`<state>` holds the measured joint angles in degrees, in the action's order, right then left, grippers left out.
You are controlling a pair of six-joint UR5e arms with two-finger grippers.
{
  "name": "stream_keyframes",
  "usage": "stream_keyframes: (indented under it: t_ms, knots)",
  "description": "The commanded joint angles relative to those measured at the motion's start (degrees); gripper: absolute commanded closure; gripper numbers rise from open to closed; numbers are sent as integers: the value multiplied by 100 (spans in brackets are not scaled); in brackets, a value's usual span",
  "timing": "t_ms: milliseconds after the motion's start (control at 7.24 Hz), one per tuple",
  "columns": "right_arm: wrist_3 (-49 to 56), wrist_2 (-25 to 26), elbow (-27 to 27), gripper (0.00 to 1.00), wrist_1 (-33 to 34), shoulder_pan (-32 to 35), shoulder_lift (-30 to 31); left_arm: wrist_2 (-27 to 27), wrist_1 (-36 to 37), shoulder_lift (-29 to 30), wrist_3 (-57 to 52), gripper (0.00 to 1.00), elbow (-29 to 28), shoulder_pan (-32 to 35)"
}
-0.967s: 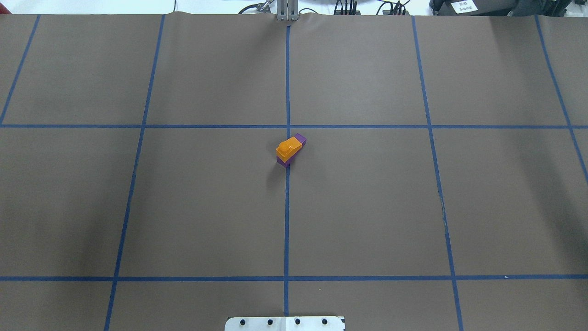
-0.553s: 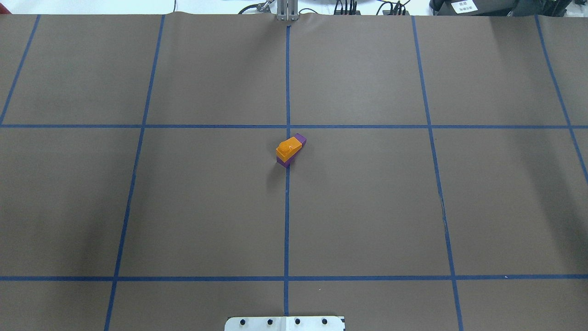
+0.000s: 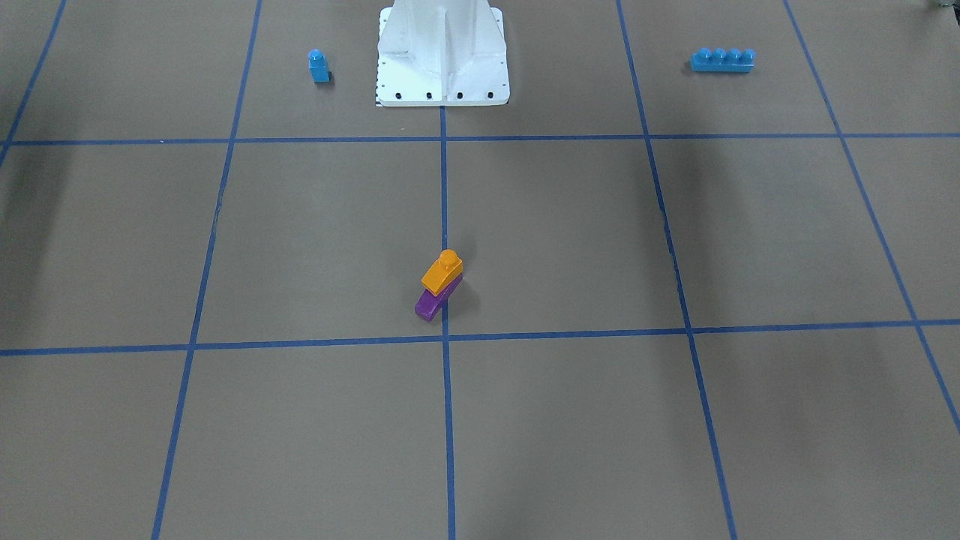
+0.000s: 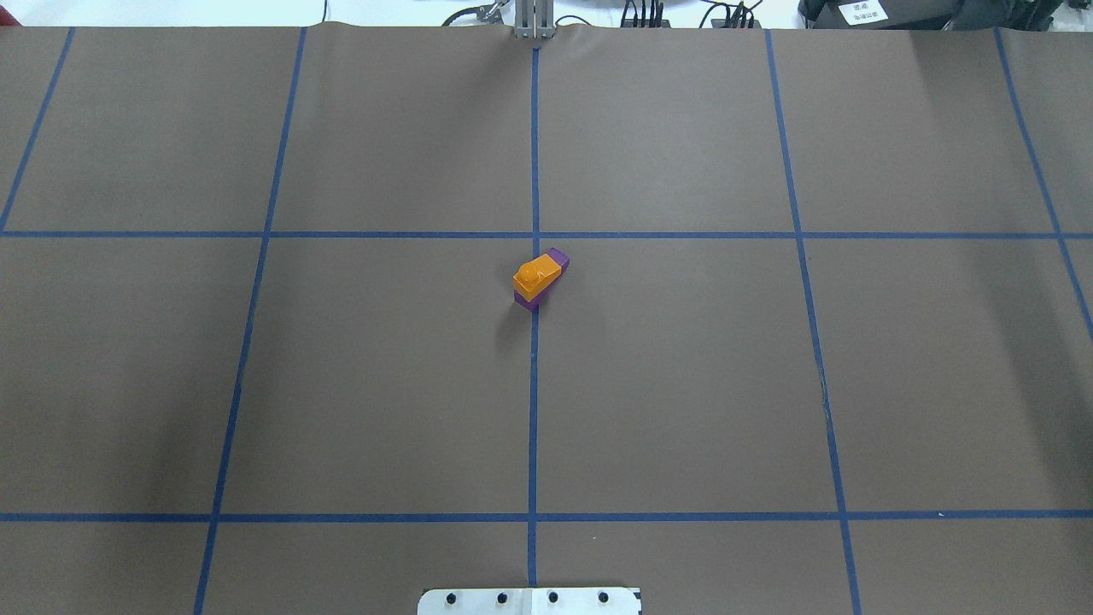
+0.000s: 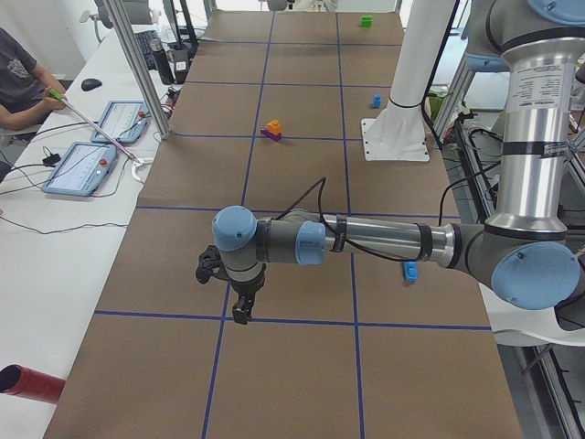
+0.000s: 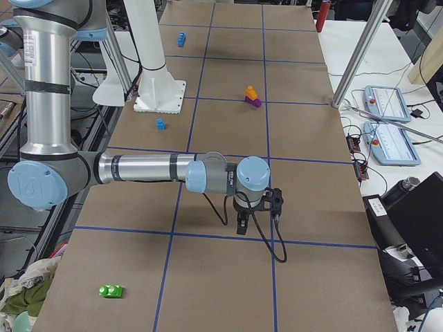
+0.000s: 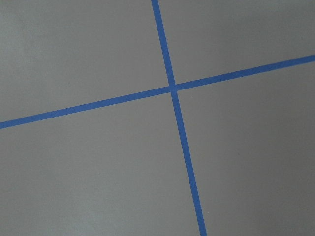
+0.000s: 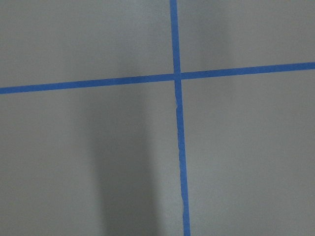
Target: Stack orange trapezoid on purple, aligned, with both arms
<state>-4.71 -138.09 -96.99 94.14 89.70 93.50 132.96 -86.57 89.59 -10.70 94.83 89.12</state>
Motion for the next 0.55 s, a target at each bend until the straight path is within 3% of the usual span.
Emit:
stream_keyframes:
  t_ms: [0,414]
  knots:
    - [-3,71,-4,0,-1,47,-7,-24,0,-3,7,0,0,0]
    - [-3,150,-21,0,-1,56,-24,-16,0,6,7,0,0,0]
